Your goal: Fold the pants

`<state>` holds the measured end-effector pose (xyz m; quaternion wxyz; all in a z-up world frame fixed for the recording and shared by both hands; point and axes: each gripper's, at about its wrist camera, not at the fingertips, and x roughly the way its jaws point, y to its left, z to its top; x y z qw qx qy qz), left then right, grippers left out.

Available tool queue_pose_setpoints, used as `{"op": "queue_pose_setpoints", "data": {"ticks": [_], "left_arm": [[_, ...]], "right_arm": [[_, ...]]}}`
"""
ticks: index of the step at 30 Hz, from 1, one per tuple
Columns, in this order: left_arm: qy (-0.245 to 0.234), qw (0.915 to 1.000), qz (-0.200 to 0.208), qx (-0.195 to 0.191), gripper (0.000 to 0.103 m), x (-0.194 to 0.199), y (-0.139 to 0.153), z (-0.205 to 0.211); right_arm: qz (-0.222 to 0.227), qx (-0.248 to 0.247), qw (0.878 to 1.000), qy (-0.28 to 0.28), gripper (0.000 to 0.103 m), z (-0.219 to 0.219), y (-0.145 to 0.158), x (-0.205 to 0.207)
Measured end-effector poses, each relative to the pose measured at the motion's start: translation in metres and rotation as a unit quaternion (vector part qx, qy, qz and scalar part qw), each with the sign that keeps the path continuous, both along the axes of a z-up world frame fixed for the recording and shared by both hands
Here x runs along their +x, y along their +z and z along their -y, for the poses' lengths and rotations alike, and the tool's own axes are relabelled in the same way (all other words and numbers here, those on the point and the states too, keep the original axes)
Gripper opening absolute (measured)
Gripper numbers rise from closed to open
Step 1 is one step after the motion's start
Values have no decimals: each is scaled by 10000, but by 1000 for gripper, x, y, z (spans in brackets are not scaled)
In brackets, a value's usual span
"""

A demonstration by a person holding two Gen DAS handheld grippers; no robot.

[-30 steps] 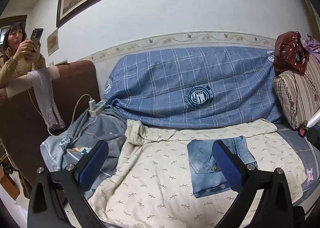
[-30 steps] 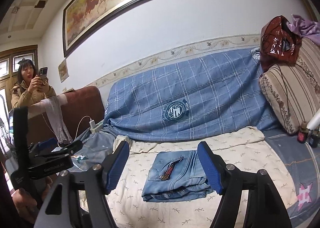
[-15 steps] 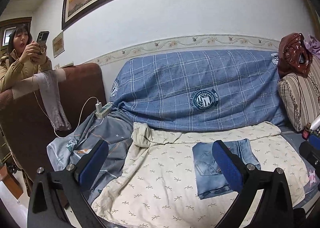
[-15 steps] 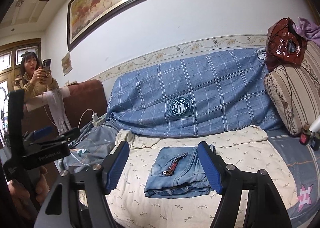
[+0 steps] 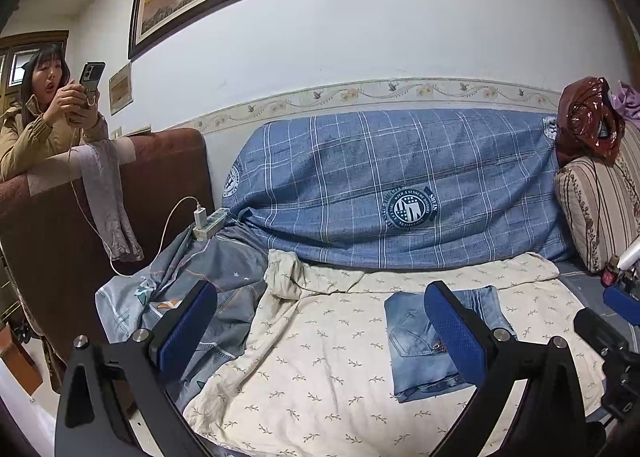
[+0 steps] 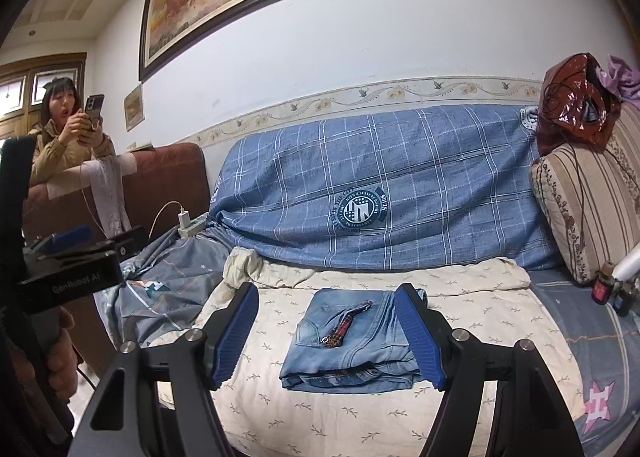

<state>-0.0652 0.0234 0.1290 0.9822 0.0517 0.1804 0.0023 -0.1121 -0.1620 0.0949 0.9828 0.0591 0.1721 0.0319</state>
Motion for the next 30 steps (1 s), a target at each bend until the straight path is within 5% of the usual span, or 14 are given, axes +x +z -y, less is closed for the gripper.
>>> {"op": "queue_pose_setpoints", "data": {"ticks": [30], "left_arm": [[84,10000,14,-13,103,-3,0,0]], "right_arm": [[29,-65,9999,-96,74,-3,1,-4]]}}
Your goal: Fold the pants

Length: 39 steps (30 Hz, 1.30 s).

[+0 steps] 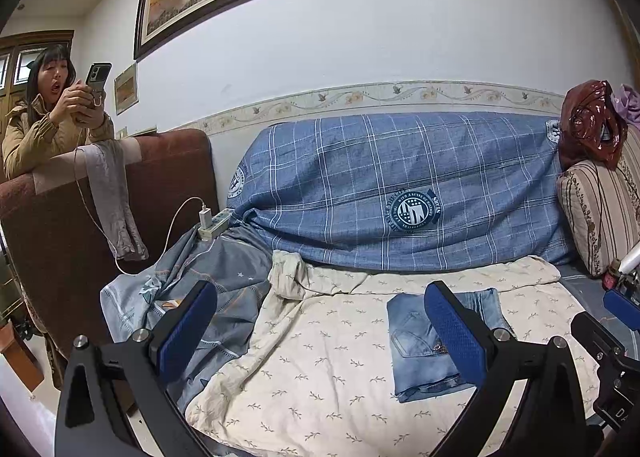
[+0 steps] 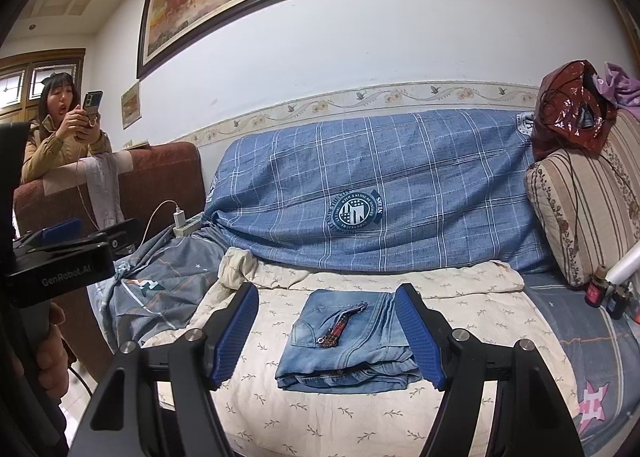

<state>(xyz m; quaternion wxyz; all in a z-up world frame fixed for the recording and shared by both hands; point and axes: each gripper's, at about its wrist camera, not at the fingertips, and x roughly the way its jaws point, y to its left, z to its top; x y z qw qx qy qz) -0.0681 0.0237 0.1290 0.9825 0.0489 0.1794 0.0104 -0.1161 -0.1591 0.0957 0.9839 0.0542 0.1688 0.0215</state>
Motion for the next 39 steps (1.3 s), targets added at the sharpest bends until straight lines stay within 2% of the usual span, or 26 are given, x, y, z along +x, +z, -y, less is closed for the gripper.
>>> {"op": "queue_pose_setpoints", "data": {"ticks": [22,31,39], "left_arm": [[12,9999,-135,-16,103,8,-6,-4],[6,10000,4,-9,103,10,-9,-7],[-136,9997,-81,-187,103,16,-13,-13]], "right_arm": [[-25,-26,9999,-120,74,-1,-6,3],[-216,69,9996,-139,74,1,-17,17],[-313,-29,9994,-114,74,-6,-23,25]]}}
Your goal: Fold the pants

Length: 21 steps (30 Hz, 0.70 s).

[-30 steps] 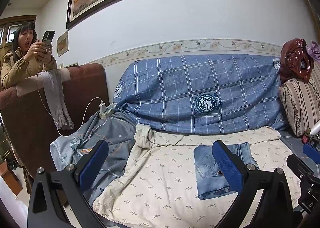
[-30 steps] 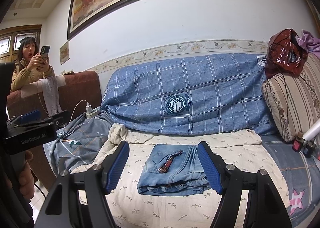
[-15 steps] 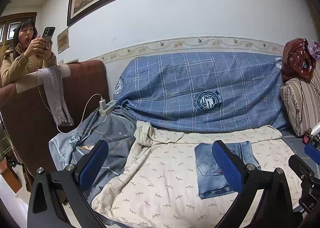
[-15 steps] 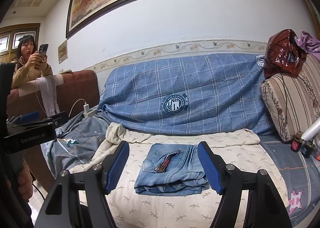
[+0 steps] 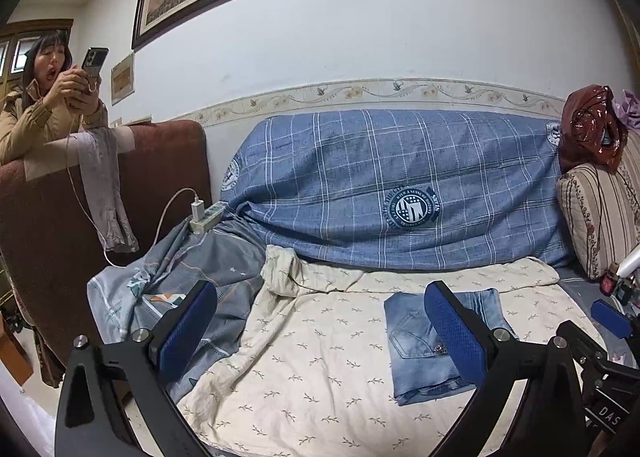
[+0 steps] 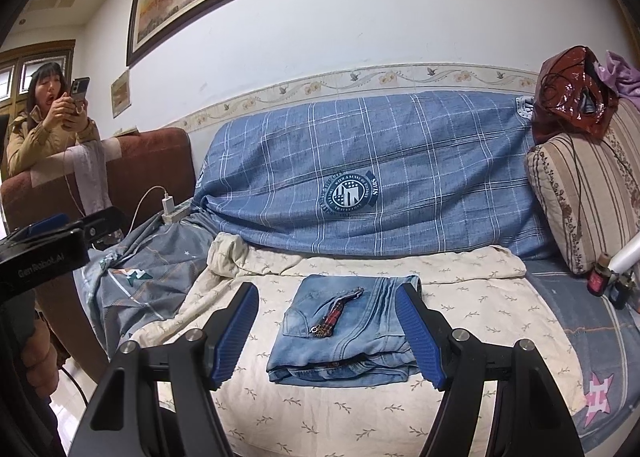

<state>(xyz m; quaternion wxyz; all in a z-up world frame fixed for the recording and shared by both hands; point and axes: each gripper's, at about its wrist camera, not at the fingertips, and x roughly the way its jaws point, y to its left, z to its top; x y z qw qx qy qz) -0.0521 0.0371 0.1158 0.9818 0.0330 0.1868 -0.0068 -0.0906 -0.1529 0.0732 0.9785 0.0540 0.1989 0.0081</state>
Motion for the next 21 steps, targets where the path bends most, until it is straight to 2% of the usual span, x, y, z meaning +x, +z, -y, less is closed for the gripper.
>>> {"op": "queue_pose_setpoints", "data": {"ticks": [11,16,21], "left_arm": [[-358,9988,-245,-214,103,15,-12,2],[-567,9955,-703,-301,103,33,-33,14],[-593,9910,-1187,-192,103,53,-64,28]], "right_arm": [[-121,-79,9999,41,74,-5,-7,10],[-260,20,9996,-54,74,4,-17,18],[-444,70,9989,-156,74,14,-33,29]]}}
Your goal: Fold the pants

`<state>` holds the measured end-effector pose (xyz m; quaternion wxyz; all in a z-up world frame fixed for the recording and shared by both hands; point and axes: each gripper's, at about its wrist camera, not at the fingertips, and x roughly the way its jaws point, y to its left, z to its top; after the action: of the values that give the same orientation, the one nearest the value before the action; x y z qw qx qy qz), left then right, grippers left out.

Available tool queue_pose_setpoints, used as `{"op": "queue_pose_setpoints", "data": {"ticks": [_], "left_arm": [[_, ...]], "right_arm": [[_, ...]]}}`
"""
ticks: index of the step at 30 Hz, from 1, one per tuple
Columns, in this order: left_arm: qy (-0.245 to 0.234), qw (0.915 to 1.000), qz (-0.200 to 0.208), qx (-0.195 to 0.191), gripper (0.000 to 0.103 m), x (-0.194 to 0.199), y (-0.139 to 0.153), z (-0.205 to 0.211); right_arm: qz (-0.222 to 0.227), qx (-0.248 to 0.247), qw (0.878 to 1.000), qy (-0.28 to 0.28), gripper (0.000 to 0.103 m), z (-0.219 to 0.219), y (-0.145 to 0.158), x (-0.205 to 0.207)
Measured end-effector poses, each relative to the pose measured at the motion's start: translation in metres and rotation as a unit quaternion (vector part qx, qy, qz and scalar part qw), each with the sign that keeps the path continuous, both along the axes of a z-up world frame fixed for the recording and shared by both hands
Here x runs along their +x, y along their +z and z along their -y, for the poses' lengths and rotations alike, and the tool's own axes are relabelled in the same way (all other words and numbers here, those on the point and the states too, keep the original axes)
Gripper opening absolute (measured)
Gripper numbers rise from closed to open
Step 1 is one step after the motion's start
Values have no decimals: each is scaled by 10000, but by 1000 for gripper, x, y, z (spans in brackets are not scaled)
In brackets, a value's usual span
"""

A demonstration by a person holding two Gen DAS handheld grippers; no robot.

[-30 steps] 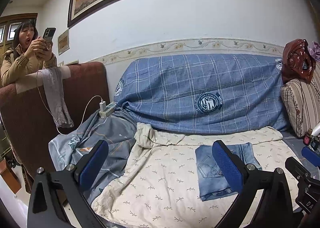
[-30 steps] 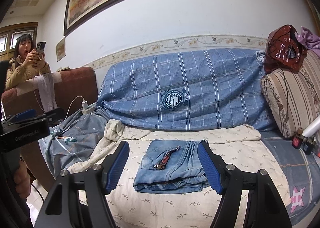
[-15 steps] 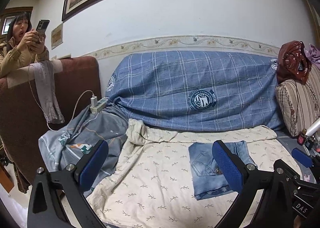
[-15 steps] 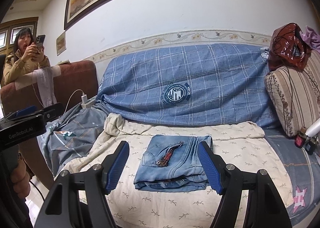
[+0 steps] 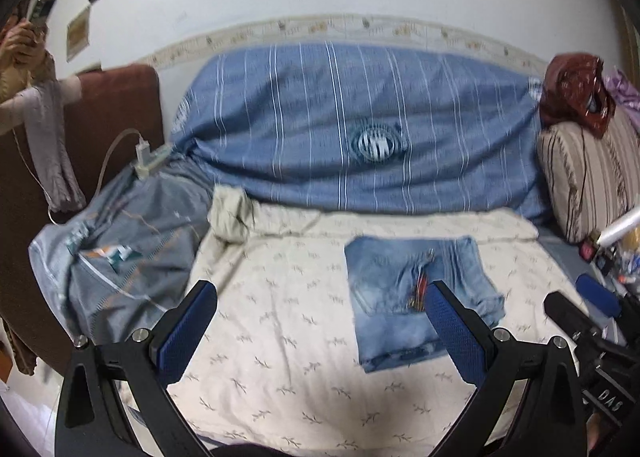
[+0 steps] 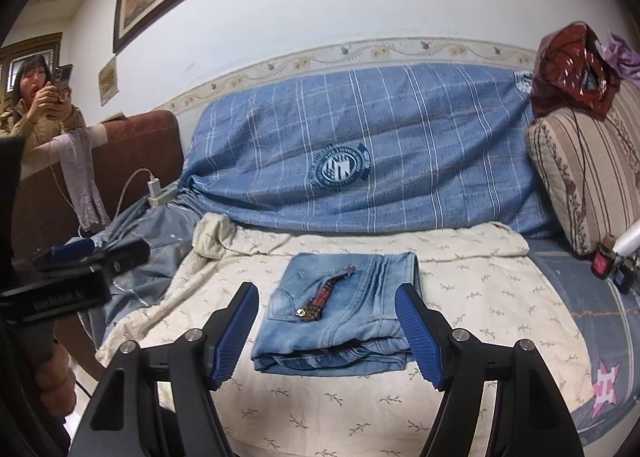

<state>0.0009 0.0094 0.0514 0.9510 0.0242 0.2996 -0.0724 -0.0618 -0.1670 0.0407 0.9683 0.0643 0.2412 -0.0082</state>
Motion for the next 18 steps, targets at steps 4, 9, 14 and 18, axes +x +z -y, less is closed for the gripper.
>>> {"op": "queue_pose_setpoints", "data": {"ticks": [4,9,14,18], "left_arm": [[5,9994,-329,82,103,14,-23,6],[-19,9981,-567,226,103,28,-43,16],[-72,9974,-662,289,103,37,-48,28],[-120,9969,-713,318,103,42,-50,35]], "right_arm": [[-151,52,9999,-65,74,8,-15,11],[-304,174,9992,-211,74,19,-27,26],[-372,216,9987,-263,74,23,-28,39],[-371,211,9987,-261,74,25,-28,43]]}}
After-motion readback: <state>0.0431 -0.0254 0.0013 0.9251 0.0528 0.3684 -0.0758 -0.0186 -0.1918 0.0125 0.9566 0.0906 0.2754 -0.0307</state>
